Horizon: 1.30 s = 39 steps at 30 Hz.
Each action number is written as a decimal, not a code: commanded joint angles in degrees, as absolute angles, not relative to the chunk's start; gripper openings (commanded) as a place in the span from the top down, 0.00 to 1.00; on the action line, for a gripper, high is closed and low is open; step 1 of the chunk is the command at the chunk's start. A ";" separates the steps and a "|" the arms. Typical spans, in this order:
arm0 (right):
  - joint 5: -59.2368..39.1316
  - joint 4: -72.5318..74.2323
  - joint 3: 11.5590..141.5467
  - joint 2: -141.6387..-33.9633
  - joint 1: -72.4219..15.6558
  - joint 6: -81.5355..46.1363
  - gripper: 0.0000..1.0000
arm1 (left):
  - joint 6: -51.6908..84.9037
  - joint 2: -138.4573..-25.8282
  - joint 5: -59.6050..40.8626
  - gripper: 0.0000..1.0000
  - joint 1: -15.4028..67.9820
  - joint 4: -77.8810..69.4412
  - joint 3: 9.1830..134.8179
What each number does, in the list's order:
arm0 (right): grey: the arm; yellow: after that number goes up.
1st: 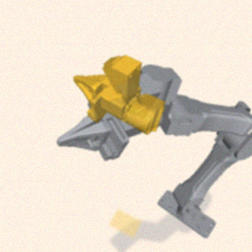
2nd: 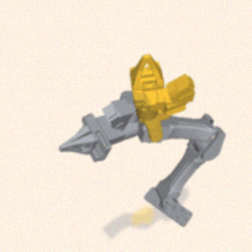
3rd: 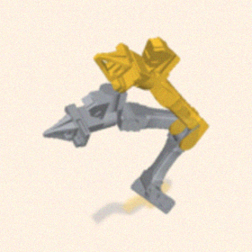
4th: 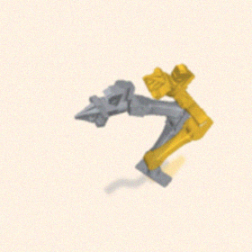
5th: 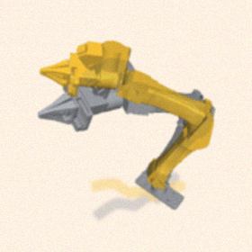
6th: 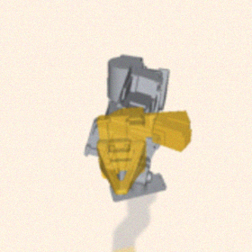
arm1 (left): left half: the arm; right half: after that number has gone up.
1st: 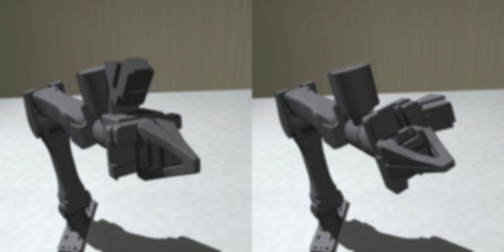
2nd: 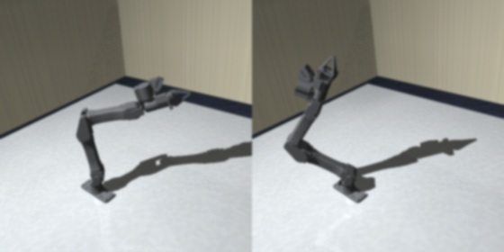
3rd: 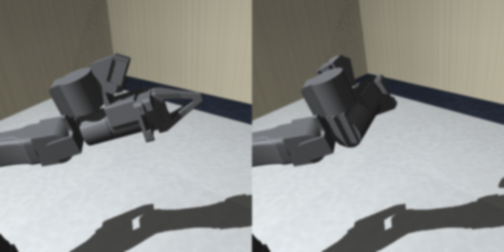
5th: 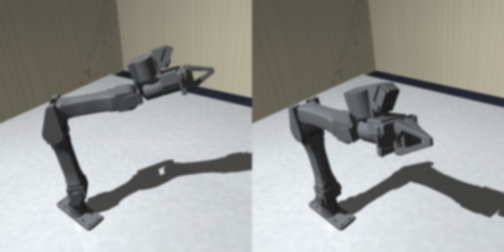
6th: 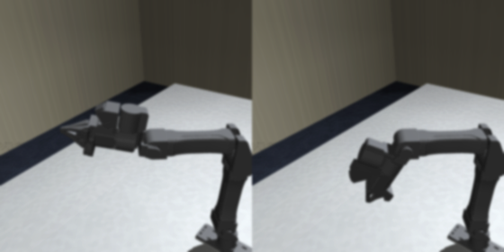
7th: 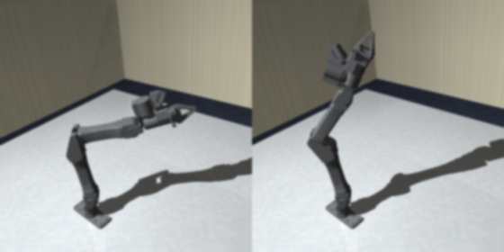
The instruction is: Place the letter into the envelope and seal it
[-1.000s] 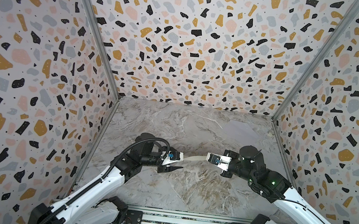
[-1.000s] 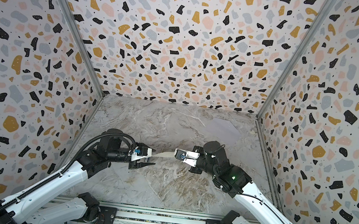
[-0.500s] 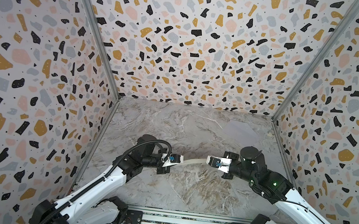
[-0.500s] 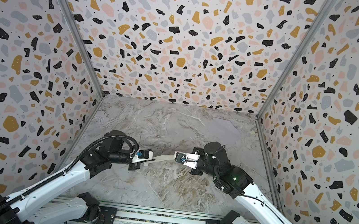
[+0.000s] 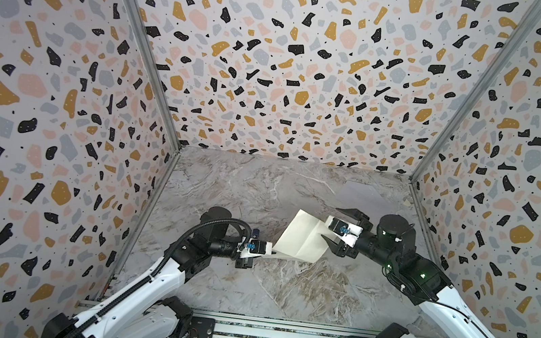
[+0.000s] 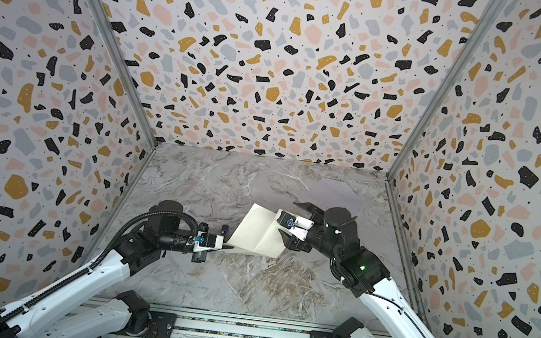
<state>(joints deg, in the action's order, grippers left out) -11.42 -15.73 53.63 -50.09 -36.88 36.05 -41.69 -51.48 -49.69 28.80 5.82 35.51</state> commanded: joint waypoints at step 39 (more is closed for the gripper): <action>-27.02 -10.37 56.93 -63.26 -50.17 25.84 0.91 | -30.25 -49.48 -51.83 1.00 29.44 -5.00 35.83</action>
